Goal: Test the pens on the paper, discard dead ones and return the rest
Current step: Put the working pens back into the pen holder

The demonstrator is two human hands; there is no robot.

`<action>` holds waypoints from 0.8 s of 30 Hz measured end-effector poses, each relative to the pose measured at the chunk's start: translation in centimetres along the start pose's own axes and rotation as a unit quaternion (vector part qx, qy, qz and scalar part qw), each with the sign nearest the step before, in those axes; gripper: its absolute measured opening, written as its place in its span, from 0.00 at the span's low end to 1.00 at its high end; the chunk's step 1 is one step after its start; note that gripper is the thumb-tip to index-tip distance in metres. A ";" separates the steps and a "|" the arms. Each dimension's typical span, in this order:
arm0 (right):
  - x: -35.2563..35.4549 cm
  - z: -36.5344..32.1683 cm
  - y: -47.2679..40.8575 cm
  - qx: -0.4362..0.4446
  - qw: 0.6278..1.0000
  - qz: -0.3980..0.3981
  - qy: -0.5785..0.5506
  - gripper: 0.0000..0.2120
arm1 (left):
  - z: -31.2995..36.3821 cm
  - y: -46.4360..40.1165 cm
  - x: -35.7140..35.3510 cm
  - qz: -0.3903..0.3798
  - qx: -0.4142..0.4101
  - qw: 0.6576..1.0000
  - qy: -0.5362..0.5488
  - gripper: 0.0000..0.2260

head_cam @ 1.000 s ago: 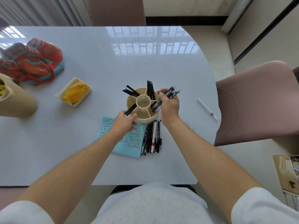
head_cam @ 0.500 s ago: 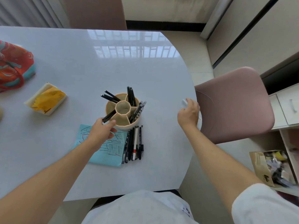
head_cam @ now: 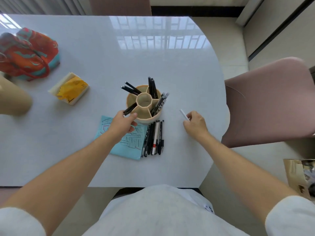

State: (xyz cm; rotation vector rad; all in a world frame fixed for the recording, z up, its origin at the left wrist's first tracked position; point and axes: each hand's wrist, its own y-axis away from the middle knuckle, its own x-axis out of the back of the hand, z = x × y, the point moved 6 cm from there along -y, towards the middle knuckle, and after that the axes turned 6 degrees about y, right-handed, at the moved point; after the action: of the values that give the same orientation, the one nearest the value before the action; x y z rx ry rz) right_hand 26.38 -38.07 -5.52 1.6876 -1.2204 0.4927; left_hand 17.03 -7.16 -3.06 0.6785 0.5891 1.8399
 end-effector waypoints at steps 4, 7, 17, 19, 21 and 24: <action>-5.3 -3.4 4.3 0.032 0.996 -0.065 -0.053 0.04 | 0.0 0.2 0.0 -0.005 -0.001 1.000 0.000 0.16; -7.9 -5.6 6.3 0.051 0.995 -0.080 -0.029 0.14 | 0.0 0.3 0.0 -0.007 -0.002 1.000 0.000 0.17; -8.4 -6.4 6.5 -0.014 0.995 -0.079 0.055 0.07 | 0.2 0.7 0.0 -0.010 -0.002 1.000 -0.011 0.21; -8.1 -6.3 6.5 -0.011 0.993 -0.075 0.092 0.08 | 0.2 0.8 0.0 -0.010 0.002 1.000 -0.015 0.22; -7.9 -6.2 6.4 -0.008 0.989 -0.068 0.133 0.09 | 0.2 0.9 -0.1 -0.017 0.008 1.000 -0.020 0.24; -8.0 -6.8 6.3 0.008 0.982 -0.055 0.182 0.09 | -0.1 1.1 0.0 -0.027 0.013 0.999 -0.032 0.25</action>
State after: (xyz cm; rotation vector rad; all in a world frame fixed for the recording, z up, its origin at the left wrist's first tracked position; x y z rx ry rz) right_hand 18.80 -28.47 -5.59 1.5835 -0.8556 0.7093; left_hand 16.21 -7.59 -2.41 0.7296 0.5859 1.7575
